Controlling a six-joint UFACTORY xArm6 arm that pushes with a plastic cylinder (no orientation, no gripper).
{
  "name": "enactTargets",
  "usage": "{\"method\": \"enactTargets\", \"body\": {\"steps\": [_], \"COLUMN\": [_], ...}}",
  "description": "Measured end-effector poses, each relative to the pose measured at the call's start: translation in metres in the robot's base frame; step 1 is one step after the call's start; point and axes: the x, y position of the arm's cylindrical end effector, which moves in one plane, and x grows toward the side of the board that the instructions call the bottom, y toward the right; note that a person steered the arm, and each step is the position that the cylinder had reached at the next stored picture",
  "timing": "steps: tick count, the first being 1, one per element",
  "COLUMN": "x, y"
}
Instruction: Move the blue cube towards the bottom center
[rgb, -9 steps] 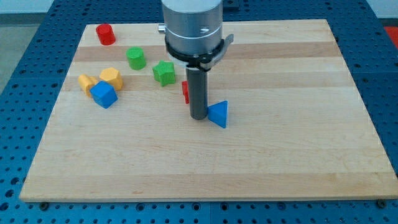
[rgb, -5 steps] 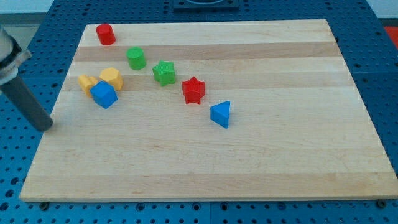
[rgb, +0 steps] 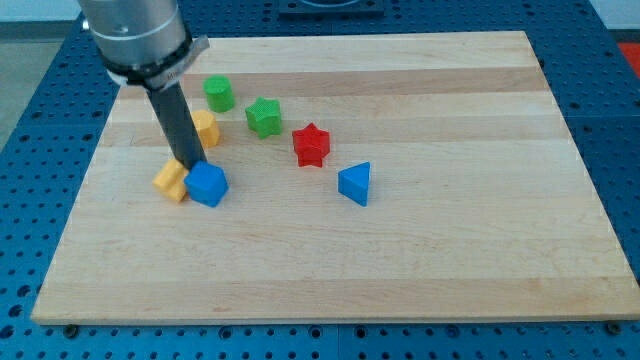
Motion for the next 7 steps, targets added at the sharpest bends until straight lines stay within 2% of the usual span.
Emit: {"method": "enactTargets", "body": {"steps": [1, 3, 5, 6, 7], "x": [0.017, 0.046, 0.101, 0.112, 0.112], "y": [0.002, 0.046, 0.061, 0.092, 0.159]}}
